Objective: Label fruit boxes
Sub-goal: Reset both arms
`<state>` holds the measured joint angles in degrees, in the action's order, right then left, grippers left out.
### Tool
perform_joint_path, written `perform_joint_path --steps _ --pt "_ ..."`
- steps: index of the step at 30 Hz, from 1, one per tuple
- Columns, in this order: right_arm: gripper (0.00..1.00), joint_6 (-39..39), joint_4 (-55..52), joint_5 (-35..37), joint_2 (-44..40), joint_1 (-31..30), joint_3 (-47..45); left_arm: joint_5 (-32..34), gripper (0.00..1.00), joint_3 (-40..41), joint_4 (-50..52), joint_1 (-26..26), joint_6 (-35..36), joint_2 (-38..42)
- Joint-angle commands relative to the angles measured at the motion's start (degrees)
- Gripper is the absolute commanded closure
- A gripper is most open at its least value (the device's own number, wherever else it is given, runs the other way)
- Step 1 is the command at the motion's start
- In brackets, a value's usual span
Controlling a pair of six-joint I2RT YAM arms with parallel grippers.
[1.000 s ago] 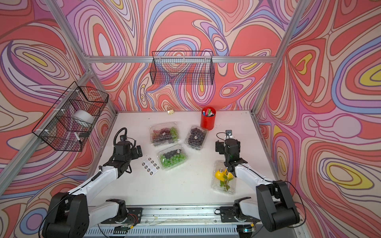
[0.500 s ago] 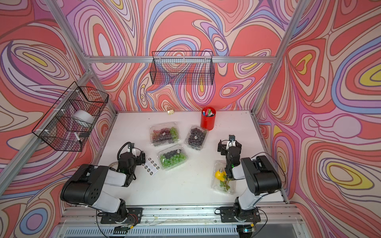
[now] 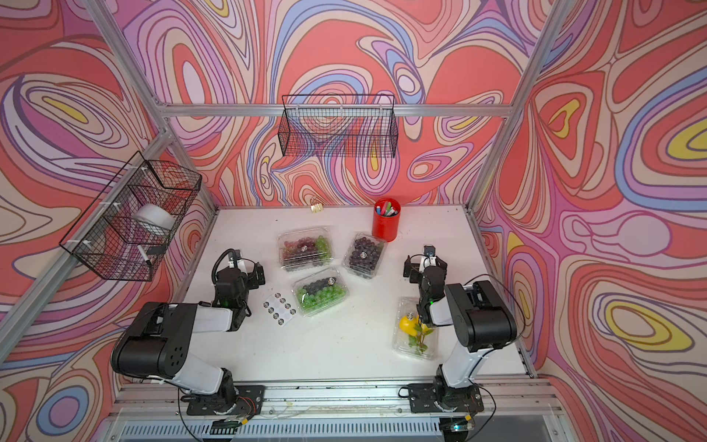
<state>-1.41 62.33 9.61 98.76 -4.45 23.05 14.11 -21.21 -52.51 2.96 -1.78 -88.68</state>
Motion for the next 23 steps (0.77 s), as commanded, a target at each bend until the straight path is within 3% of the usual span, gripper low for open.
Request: perform_joint_path --steps 1,23 --pt "0.02 0.2 -0.4 0.3 -0.3 0.4 0.5 0.0 0.00 0.1 0.1 -0.2 -0.6 0.2" --pt "0.02 0.3 -0.9 0.1 -0.3 0.3 0.7 -1.3 0.00 0.2 -0.2 -0.3 -0.4 0.1"
